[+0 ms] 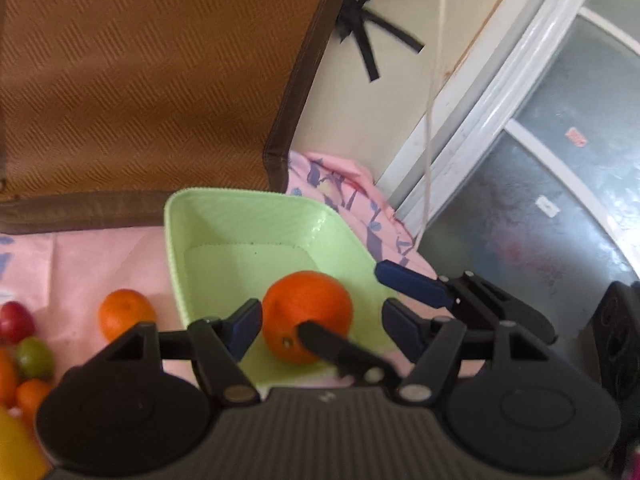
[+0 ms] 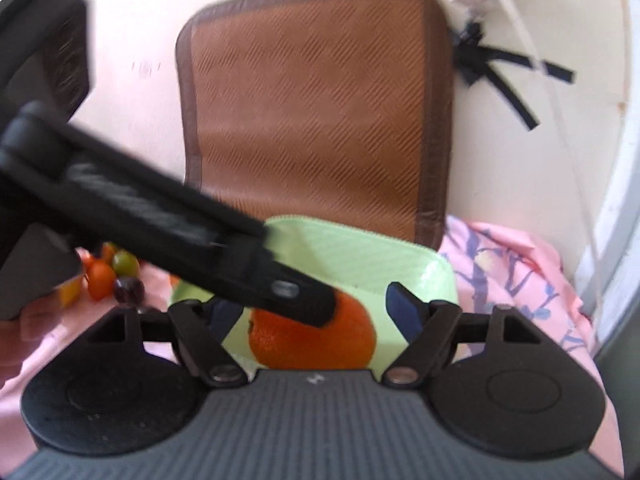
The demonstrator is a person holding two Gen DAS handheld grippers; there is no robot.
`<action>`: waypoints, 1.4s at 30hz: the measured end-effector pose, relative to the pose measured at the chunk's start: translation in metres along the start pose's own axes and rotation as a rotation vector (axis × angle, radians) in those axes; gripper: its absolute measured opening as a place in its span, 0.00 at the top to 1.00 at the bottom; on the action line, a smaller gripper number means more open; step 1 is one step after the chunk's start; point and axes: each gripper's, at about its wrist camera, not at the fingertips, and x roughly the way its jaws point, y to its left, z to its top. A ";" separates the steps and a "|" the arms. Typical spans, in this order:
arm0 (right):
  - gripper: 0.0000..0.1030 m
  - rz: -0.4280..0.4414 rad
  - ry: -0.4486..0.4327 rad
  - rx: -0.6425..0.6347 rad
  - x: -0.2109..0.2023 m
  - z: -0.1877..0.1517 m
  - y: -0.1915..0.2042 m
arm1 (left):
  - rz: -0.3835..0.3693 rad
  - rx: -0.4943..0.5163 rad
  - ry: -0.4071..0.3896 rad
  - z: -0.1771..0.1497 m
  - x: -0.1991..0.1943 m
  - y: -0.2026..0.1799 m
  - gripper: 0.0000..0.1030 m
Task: Organize fruits
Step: 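Carry the orange over the green bowl and open the left tool, then raise the left tool away from the bowl, then grasp the yellow grapefruit with the left tool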
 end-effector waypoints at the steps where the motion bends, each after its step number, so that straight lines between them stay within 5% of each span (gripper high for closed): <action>1: 0.23 -0.002 -0.015 0.018 -0.008 0.001 0.000 | -0.003 0.010 -0.018 -0.002 -0.014 0.000 0.34; 5: 0.23 0.059 -0.060 0.138 -0.051 0.016 -0.001 | 0.030 0.074 -0.126 0.016 -0.102 -0.004 0.33; 9: 0.22 0.059 -0.215 0.222 -0.113 0.064 -0.005 | 0.092 0.119 -0.302 0.051 -0.210 -0.014 0.33; 16: 0.20 0.074 -0.436 0.478 -0.211 0.161 -0.041 | 0.381 0.359 -0.675 0.085 -0.388 -0.066 0.31; 22: 0.13 -0.057 -0.603 0.385 -0.266 0.185 -0.038 | 0.607 0.428 -0.828 0.073 -0.463 -0.079 0.24; 26: 0.12 0.005 -0.589 0.382 -0.256 0.169 -0.030 | 0.589 0.378 -0.745 0.048 -0.449 -0.053 0.22; 33: 0.13 0.058 -0.361 0.173 -0.166 0.088 0.049 | 0.424 0.221 -0.416 -0.028 -0.306 0.028 0.22; 38: 0.35 0.121 -0.122 -0.019 -0.074 0.027 0.110 | 0.239 -0.004 -0.194 -0.056 -0.208 0.093 0.22; 42: 0.37 0.167 -0.030 -0.184 -0.020 0.005 0.149 | 0.167 -0.101 -0.123 -0.068 -0.168 0.123 0.18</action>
